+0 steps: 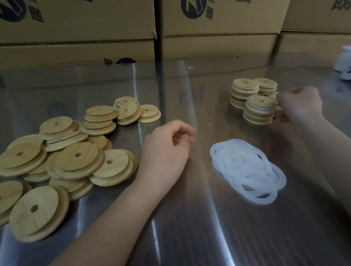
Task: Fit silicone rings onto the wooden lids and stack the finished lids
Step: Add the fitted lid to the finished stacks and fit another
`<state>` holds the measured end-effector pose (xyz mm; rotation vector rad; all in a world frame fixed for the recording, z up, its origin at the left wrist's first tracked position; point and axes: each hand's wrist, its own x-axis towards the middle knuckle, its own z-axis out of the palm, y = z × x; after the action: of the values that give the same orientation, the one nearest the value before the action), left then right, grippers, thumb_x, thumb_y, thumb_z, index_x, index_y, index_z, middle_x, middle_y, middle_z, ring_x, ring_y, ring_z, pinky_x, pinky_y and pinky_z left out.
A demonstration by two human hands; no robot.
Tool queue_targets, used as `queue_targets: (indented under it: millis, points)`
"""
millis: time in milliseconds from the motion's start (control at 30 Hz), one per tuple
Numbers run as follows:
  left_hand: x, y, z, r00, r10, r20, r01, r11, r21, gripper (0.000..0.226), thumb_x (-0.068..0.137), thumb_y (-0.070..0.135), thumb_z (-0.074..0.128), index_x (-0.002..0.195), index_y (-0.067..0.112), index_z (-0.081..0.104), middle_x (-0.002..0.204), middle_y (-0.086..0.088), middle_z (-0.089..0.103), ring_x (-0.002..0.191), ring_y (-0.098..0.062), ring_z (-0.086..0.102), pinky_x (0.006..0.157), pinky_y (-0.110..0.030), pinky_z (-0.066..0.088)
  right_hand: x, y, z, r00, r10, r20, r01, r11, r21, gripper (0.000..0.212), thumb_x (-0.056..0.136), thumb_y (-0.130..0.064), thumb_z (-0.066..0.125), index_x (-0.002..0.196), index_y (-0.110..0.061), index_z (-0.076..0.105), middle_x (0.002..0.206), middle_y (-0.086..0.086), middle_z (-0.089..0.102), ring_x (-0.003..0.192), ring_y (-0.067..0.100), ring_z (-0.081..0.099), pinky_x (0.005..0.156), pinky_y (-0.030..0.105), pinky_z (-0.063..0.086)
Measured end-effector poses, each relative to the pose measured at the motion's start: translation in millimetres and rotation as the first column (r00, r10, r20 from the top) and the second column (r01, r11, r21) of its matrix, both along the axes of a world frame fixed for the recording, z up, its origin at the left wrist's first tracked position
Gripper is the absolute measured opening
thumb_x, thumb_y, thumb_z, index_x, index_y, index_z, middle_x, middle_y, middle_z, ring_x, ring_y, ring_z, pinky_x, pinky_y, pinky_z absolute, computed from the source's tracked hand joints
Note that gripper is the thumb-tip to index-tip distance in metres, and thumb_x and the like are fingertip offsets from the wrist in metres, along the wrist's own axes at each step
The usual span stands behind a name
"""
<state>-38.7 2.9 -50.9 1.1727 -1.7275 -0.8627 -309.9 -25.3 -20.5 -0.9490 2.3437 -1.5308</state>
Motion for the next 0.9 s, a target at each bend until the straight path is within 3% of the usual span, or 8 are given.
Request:
queue_targets:
  millis: [167, 267, 367, 433, 567, 700, 767, 900]
  points:
    - [4.8, 5.3, 6.9, 0.89, 0.196, 0.411, -0.088, 0.96, -0.266, 0.02, 0.095, 0.017, 0.051, 0.105, 0.024, 0.066, 0.1, 0.007, 0.065, 0.088, -0.015, 0.058, 0.074, -0.035, 0.05, 3.5, -0.9, -0.2, 0.96, -0.039, -0.278, 0.018, 0.997, -0.077, 0.017, 0.089, -0.015, 0.049, 0.091, -0.013, 0.065, 0.084, 0.004, 0.058, 0.083, 0.02, 0.05, 0.074, 0.026, 0.035]
    - [6.9, 9.9, 14.3, 0.668, 0.297, 0.683, -0.109, 0.946, -0.304, 0.024, 0.095, 0.031, 0.048, 0.115, 0.023, 0.061, 0.115, 0.0, 0.059, 0.108, -0.025, 0.053, 0.089, -0.04, 0.042, 19.3, 1.2, 2.2, 0.946, 0.04, -0.323, -0.084, 0.989, -0.123, 0.02, 0.088, -0.014, 0.051, 0.097, -0.013, 0.068, 0.087, -0.002, 0.061, 0.083, 0.012, 0.052, 0.071, 0.021, 0.033]
    - [7.7, 18.7, 20.6, 0.462, 0.316, 0.828, -0.176, 0.948, -0.263, 0.031, 0.095, 0.042, 0.049, 0.117, 0.022, 0.055, 0.121, -0.007, 0.052, 0.116, -0.032, 0.046, 0.094, -0.05, 0.039, 38.7, 4.9, 0.9, 0.911, 0.21, -0.356, -0.26, 0.96, -0.099, 0.018, 0.085, -0.008, 0.051, 0.089, -0.016, 0.067, 0.08, -0.004, 0.06, 0.08, 0.009, 0.056, 0.069, 0.024, 0.039]
    - [7.8, 21.9, 22.1, 0.395, 0.304, 0.867, -0.203, 0.949, -0.241, 0.034, 0.095, 0.043, 0.05, 0.121, 0.021, 0.051, 0.124, -0.009, 0.047, 0.117, -0.034, 0.043, 0.094, -0.053, 0.04, 48.3, 6.5, -2.3, 0.866, 0.313, -0.39, -0.359, 0.932, -0.048, 0.019, 0.085, -0.006, 0.051, 0.087, -0.018, 0.065, 0.075, -0.008, 0.058, 0.068, -0.006, 0.054, 0.056, 0.007, 0.035]
    - [5.9, 23.7, 23.1, 0.374, 0.265, 0.889, -0.207, 0.958, -0.198, 0.037, 0.096, 0.039, 0.051, 0.127, 0.019, 0.047, 0.127, -0.012, 0.043, 0.12, -0.035, 0.041, 0.096, -0.059, 0.042, 56.8, 5.9, -8.9, 0.786, 0.456, -0.418, -0.46, 0.882, 0.097, 0.019, 0.086, -0.008, 0.055, 0.088, -0.022, 0.067, 0.077, -0.007, 0.062, 0.057, -0.003, 0.051, 0.049, 0.008, 0.033]
    - [4.0, 24.6, 20.7, 0.391, 0.241, 0.888, -0.162, 0.968, -0.191, 0.036, 0.097, 0.038, 0.05, 0.127, 0.02, 0.048, 0.126, -0.009, 0.046, 0.121, -0.033, 0.043, 0.101, -0.065, 0.038, 59.7, 6.4, -11.2, 0.737, 0.561, -0.376, -0.542, 0.824, 0.166, 0.017, 0.086, -0.007, 0.058, 0.088, -0.02, 0.068, 0.071, -0.005, 0.06, 0.057, -0.002, 0.051, 0.055, 0.01, 0.037]
    - [3.4, 23.2, 19.4, 0.424, 0.24, 0.873, -0.133, 0.97, -0.203, 0.036, 0.096, 0.039, 0.05, 0.128, 0.02, 0.049, 0.126, -0.009, 0.049, 0.122, -0.033, 0.044, 0.103, -0.063, 0.037, 60.8, 7.4, -11.9, 0.703, 0.612, -0.363, -0.579, 0.789, 0.207, 0.015, 0.088, -0.009, 0.058, 0.089, -0.019, 0.069, 0.072, -0.006, 0.061, 0.063, 0.001, 0.052, 0.06, 0.014, 0.039]
    - [3.0, 17.6, 14.8, 0.539, 0.262, 0.8, -0.082, 0.962, -0.259, 0.035, 0.096, 0.039, 0.049, 0.125, 0.02, 0.053, 0.128, -0.007, 0.051, 0.122, -0.031, 0.045, 0.103, -0.051, 0.042, 62.1, 7.8, -13.0, 0.657, 0.666, -0.353, -0.622, 0.744, 0.245, 0.011, 0.09, -0.013, 0.062, 0.087, -0.017, 0.072, 0.074, -0.008, 0.065, 0.061, -0.005, 0.053, 0.056, 0.003, 0.037]
